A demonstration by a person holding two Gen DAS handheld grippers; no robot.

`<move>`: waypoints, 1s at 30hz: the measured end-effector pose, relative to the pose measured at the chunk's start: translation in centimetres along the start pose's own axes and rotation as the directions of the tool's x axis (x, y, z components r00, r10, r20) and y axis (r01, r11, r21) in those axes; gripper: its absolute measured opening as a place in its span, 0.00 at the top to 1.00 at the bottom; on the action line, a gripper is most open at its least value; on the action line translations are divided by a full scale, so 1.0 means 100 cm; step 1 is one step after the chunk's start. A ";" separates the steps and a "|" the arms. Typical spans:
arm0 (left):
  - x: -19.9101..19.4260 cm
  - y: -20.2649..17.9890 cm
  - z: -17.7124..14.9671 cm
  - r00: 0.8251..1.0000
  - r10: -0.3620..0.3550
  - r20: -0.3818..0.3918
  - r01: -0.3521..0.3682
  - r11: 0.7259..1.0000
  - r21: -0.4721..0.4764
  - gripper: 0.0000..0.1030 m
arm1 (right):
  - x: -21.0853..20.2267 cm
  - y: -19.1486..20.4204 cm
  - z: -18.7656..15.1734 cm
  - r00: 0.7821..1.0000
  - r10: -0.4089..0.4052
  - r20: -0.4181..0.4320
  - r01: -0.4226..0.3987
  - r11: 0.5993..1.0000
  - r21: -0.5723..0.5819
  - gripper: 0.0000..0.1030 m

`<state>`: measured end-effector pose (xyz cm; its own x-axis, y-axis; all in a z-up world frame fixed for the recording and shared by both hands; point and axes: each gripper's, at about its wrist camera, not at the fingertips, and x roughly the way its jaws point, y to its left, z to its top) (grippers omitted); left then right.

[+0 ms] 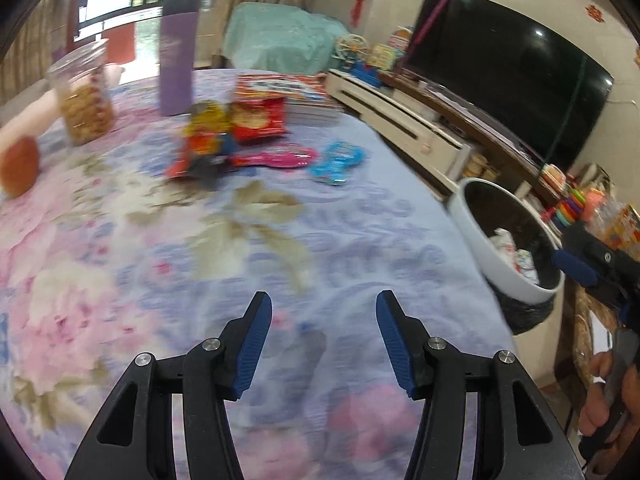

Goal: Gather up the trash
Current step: 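Move both grippers back toward the snack wrappers on the table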

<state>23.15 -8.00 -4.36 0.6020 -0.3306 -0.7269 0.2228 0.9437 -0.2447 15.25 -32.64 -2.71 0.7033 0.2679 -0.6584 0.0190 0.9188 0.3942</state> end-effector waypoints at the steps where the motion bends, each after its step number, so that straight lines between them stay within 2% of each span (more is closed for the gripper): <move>1: -0.001 0.004 0.000 1.000 0.007 0.000 -0.007 1.000 -0.007 0.47 | 0.006 0.006 -0.001 1.000 0.012 -0.010 -0.012 1.000 -0.006 0.15; 15: -0.008 0.062 0.015 0.996 0.091 0.014 -0.090 0.992 -0.090 0.47 | 0.061 0.060 -0.006 0.992 0.091 -0.086 -0.099 0.991 -0.086 0.15; 30: 0.041 0.086 0.055 0.993 0.117 0.000 -0.117 0.991 -0.064 0.47 | 0.113 0.072 0.010 0.986 0.110 -0.127 -0.123 0.987 -0.107 0.15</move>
<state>31.70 -1.34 -5.90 0.6242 -0.2181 -0.7502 0.1014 0.9747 -0.1990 24.05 -23.30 -6.70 0.6051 0.4016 -0.6874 -0.1443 0.9045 0.4014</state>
